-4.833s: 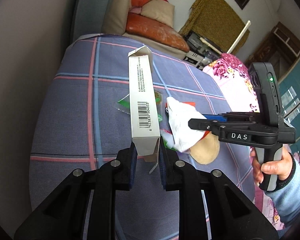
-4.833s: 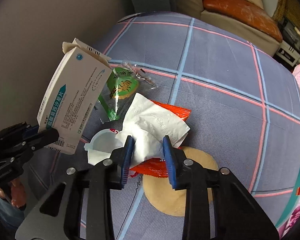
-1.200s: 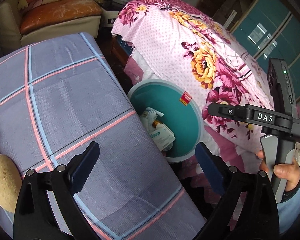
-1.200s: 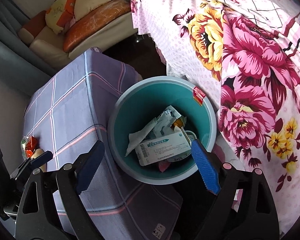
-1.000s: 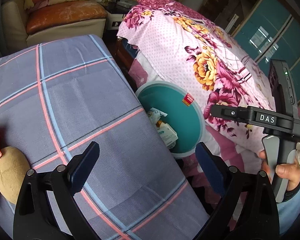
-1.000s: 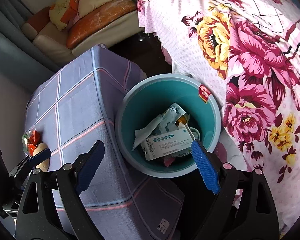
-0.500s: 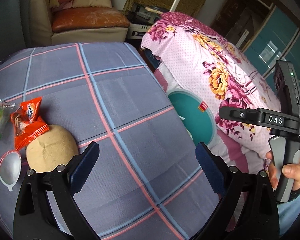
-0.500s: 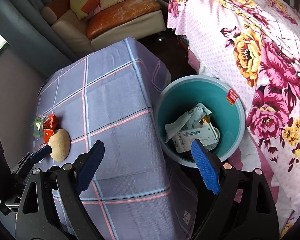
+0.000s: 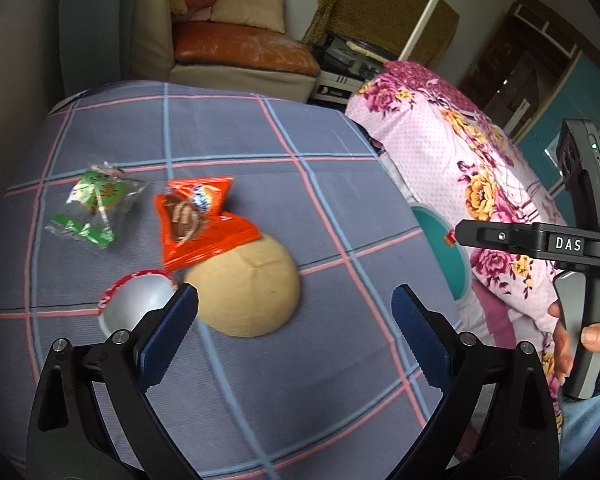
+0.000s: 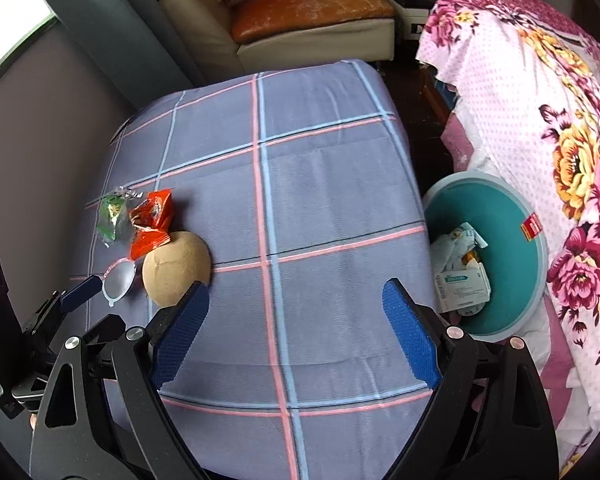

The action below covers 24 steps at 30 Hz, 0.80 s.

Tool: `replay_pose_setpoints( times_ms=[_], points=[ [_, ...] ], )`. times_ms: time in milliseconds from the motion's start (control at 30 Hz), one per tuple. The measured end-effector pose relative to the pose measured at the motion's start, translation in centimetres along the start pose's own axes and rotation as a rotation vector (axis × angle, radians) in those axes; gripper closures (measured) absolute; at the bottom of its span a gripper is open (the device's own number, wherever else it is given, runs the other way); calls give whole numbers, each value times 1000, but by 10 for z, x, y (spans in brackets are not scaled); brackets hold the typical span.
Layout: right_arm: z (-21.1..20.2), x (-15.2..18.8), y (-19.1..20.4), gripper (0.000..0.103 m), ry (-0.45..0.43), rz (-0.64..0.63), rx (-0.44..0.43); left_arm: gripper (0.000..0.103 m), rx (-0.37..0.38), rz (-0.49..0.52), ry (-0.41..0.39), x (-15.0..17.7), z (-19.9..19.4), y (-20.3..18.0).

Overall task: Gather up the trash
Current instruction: 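Return both tools to the remaining items on the table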

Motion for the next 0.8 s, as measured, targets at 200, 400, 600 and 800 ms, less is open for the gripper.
replay_pose_setpoints(
  times_ms=[200, 400, 600, 800],
  points=[
    [26, -14, 58, 19, 58, -85, -3, 5, -63, -77, -18, 9, -17, 74],
    [58, -29, 113, 19, 109, -178, -6, 6, -100, -155, -35, 12, -29, 135],
    [86, -46, 146, 19, 151, -216, -28, 6, -120, -203, -37, 10, -31, 176],
    [115, -65, 162, 19, 181, -223, -36, 6, -130, -211, -19, 4, -20, 196]
  ],
)
Point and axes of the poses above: each gripper's, at about its wrist camera, not at the fingertips, and z roughly the way its jaws point, y to its left, x to its underside, the point moved 7 cm from there along z, roughly the way its jaws point, and after that the axes turned 14 degrees about y, right-handed, at the moved point
